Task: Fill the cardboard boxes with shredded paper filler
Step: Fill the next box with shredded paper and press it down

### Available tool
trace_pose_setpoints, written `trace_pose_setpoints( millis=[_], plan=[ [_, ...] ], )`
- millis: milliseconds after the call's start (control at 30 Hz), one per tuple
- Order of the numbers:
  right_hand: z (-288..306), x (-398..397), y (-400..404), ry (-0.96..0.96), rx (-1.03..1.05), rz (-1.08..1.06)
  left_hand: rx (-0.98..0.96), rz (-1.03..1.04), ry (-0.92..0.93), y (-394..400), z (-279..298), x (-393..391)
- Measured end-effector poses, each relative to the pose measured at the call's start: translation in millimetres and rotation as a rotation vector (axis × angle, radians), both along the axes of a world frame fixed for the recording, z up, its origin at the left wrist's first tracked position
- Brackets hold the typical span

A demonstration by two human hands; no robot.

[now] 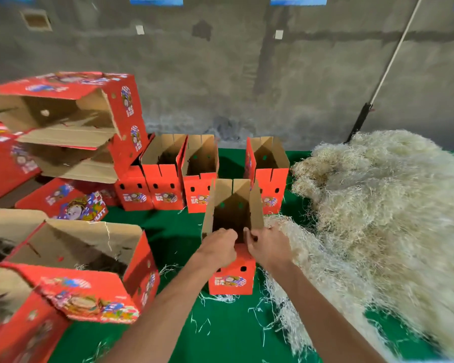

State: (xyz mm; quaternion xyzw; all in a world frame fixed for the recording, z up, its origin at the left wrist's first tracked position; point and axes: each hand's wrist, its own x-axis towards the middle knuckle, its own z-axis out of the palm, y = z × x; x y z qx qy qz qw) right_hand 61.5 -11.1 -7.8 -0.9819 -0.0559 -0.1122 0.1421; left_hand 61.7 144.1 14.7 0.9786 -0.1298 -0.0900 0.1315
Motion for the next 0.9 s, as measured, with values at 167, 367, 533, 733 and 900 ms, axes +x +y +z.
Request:
trace_pose_setpoints(
  millis=[167, 367, 533, 733, 900],
  plan=[
    [23, -36, -2, 0.036, -0.011, 0.164, 0.011, 0.041, 0.041, 22, 2, -61],
    [24, -66, 15, 0.273, 0.169, 0.283, 0.079, 0.185, 0.081, 54, 15, -95],
    [28, -83, 49, 0.288, 0.305, 0.335, -0.191, 0.22, 0.044, 49, 32, -83],
    [34, -70, 48, 0.231, 0.434, 0.173, -0.501, 0.239, 0.137, 25, 31, -63],
    [30, -41, 21, 0.066, 0.093, 0.012, -0.41, 0.154, -0.029, 24, 15, -45]
  ],
)
